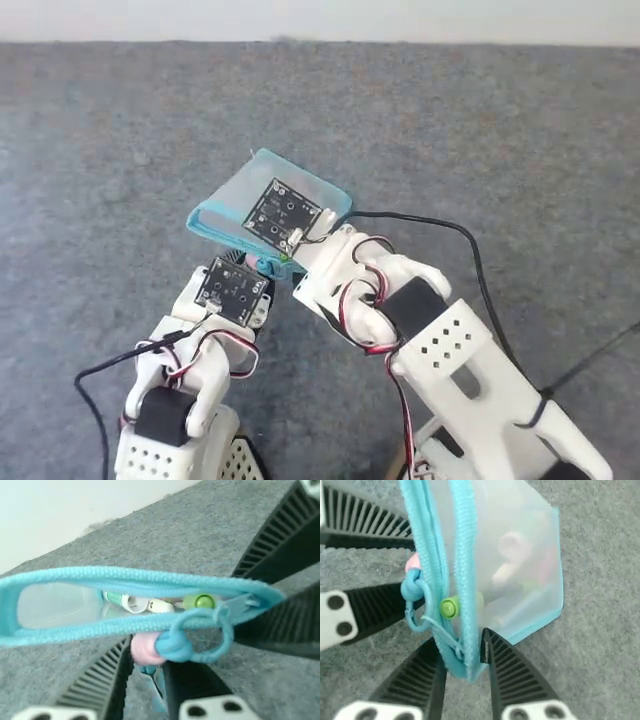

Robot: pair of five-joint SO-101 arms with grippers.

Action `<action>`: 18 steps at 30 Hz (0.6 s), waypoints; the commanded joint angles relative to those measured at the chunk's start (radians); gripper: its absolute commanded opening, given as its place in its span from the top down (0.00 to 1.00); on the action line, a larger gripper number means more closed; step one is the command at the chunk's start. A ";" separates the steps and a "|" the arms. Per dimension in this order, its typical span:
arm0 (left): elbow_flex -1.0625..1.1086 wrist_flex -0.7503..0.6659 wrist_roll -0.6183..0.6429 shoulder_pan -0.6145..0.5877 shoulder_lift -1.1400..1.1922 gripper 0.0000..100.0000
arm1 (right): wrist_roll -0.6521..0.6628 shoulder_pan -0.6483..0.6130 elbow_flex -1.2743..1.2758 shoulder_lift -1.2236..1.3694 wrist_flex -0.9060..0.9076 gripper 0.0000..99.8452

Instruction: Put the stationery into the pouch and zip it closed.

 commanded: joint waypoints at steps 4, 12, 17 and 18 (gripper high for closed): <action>-0.012 -0.041 -0.021 -0.015 -0.002 0.99 | 0.037 0.056 0.081 -0.033 -0.071 0.99; -0.018 -0.046 -0.021 -0.153 -0.002 0.99 | 0.098 0.185 0.140 -0.033 -0.120 0.99; -0.035 -0.046 -0.021 -0.221 -0.002 0.99 | 0.110 0.225 0.144 -0.033 -0.117 0.99; -0.039 -0.046 -0.021 -0.239 -0.002 0.99 | 0.110 0.232 0.144 -0.033 -0.117 0.99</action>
